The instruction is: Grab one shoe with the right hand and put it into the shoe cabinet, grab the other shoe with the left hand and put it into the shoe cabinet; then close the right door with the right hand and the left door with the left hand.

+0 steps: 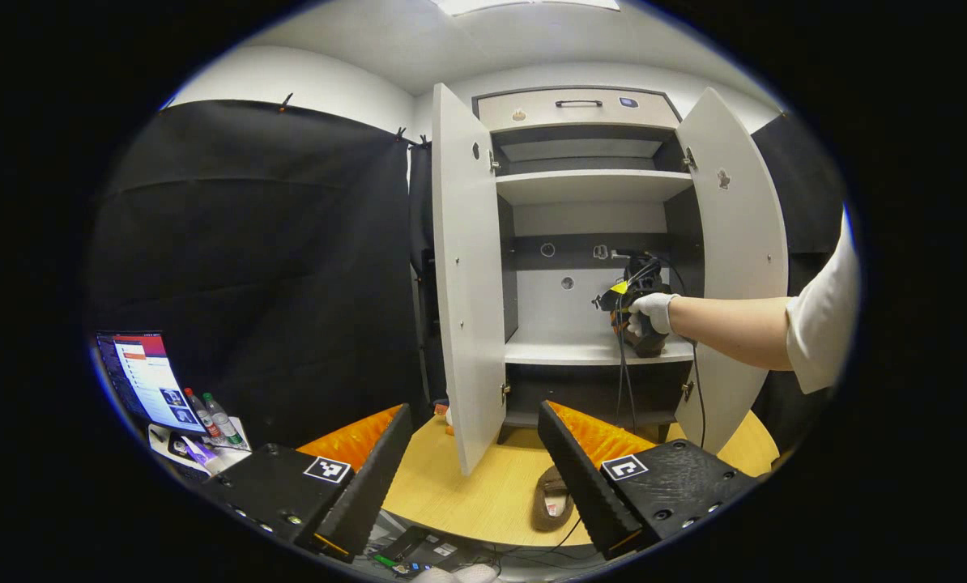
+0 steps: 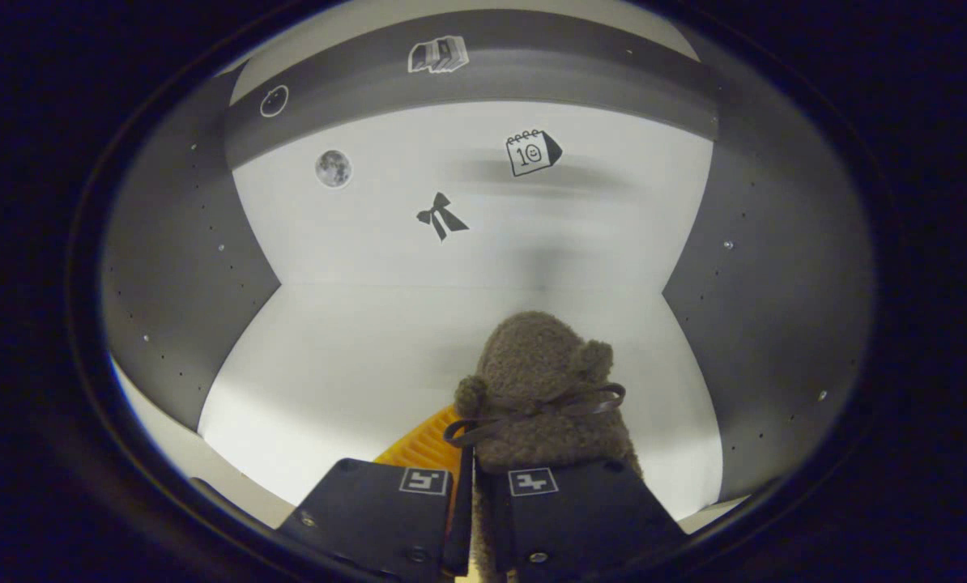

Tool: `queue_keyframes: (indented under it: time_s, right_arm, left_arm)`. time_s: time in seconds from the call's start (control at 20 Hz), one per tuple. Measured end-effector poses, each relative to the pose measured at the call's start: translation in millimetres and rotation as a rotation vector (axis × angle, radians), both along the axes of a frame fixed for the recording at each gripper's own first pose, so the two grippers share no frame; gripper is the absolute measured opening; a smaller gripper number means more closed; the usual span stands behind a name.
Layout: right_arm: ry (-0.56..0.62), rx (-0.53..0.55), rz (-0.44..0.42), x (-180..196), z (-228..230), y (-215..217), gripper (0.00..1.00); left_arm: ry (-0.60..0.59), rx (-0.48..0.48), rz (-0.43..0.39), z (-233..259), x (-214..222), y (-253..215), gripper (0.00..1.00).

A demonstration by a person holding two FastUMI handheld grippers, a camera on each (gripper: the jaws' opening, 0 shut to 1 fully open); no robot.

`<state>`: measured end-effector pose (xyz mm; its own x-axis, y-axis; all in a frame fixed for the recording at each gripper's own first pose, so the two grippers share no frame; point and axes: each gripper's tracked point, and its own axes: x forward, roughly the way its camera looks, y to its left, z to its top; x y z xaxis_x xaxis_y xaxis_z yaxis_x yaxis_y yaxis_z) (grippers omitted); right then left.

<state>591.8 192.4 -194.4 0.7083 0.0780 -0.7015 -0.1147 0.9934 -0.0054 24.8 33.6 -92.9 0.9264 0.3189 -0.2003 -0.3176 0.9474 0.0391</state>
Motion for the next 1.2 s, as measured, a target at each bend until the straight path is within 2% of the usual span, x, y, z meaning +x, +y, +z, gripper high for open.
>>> queue_keyframes:
  time_s: [0.05,0.1,0.15,0.2,0.25,0.3,0.35,0.5,0.65,0.75,0.8,1.05,1.1,1.2]
  right_arm:
    - [-0.007,0.006,0.004,-2.7,3.2,0.2,0.16]
    - [-0.010,0.024,0.020,-5.9,5.8,3.6,0.23]
    - [-0.016,0.036,0.039,-11.1,10.0,6.7,0.36]
    - [-0.029,0.036,0.045,-15.3,15.8,5.6,0.58]
    - [-0.048,0.039,0.051,-20.5,23.6,6.1,0.65]
    - [-0.072,0.032,0.048,-27.3,31.1,3.4,0.80]
    - [-0.093,0.024,0.047,-32.9,37.5,0.7,0.77]
    - [-0.180,0.031,0.061,-60.5,61.7,-3.9,0.80]
    - [-0.369,0.012,0.066,-95.3,110.6,-14.2,0.80]
    - [-0.458,0.041,0.088,-136.2,137.6,-9.0,0.82]
    - [-0.497,0.055,0.091,-154.4,150.3,-9.6,1.00]
    - [-0.663,0.079,0.123,-261.5,196.0,-23.4,1.00]
    - [-0.681,0.081,0.127,-281.4,200.7,-28.7,1.00]
    - [-0.703,0.085,0.127,-319.0,201.5,-43.9,1.00]
  left_arm:
    - [-0.003,-0.004,-0.001,0.5,-0.4,0.7,0.97]
    - [-0.003,-0.007,-0.003,-0.7,-1.1,1.5,0.97]
    - [-0.005,-0.004,-0.001,1.0,-3.4,3.3,0.96]
    - [-0.007,0.001,-0.004,2.5,-4.5,4.4,0.97]
    - [-0.010,0.003,-0.006,5.0,-5.7,5.7,0.96]
    - [-0.011,0.002,-0.012,4.2,-8.1,6.2,0.96]
    - [-0.017,0.000,-0.017,5.2,-10.7,6.9,0.96]
    - [-0.030,-0.002,-0.034,7.9,-18.2,10.1,0.97]
    - [-0.039,0.004,-0.051,10.6,-27.0,16.3,0.96]
    - [-0.042,0.005,-0.063,9.7,-31.9,19.5,0.96]
    - [-0.041,0.002,-0.070,8.2,-34.4,21.4,0.96]
    - [-0.061,0.008,-0.122,9.7,-39.8,24.3,0.96]
    - [-0.063,0.004,-0.135,10.0,-40.6,22.7,1.00]
    - [-0.069,-0.001,-0.168,8.4,-38.0,19.7,0.96]
